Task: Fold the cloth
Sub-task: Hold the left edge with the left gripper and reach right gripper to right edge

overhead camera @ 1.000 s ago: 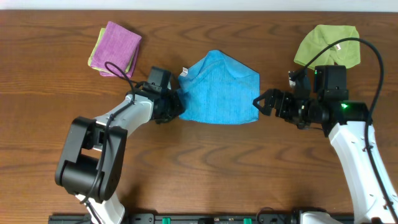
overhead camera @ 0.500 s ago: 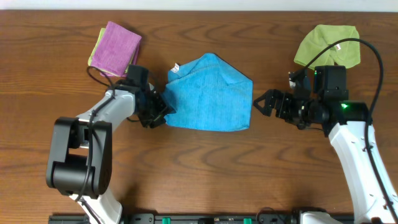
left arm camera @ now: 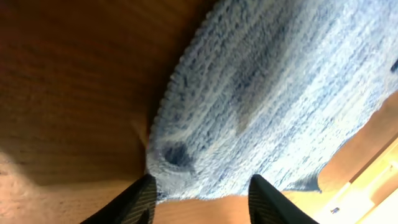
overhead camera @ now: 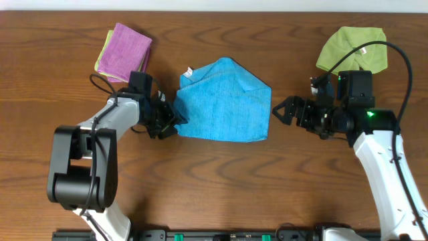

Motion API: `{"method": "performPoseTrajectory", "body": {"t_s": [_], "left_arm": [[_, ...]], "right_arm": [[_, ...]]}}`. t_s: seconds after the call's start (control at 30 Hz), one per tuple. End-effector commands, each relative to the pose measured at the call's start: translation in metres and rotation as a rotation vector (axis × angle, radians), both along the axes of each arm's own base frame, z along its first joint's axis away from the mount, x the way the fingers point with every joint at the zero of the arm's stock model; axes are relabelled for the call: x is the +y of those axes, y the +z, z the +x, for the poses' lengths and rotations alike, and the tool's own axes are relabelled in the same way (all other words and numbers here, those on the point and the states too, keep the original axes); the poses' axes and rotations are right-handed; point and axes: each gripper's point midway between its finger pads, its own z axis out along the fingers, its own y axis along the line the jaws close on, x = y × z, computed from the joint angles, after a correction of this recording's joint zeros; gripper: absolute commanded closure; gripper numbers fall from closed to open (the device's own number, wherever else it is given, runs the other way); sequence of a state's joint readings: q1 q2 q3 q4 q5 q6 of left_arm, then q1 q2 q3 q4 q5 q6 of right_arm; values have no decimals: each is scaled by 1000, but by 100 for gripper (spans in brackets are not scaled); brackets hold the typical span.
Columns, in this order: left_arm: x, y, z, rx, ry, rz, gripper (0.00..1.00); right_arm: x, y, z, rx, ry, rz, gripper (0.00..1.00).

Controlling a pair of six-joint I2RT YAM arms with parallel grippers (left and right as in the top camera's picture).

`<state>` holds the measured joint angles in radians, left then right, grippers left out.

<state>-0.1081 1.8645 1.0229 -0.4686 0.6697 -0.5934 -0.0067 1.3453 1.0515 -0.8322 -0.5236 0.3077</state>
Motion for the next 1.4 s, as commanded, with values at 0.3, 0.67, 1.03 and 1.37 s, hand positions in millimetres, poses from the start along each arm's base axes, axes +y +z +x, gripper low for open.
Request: {"method": "performPoseTrajectory", "body": {"t_s": [0.3, 0.67, 1.03, 1.37], "left_arm": [[17, 24, -9, -56, -15, 100, 44], [30, 12, -2, -78, 12, 185, 37], [24, -5, -1, -51, 11, 153, 38], [6, -21, 2, -37, -11, 97, 48]], "right_arm": [[-1, 5, 0, -14, -10, 6, 1], [-1, 5, 0, -14, -10, 6, 1], [-1, 5, 0, -14, -10, 6, 1], [-1, 5, 0, -14, -10, 7, 1]]}}
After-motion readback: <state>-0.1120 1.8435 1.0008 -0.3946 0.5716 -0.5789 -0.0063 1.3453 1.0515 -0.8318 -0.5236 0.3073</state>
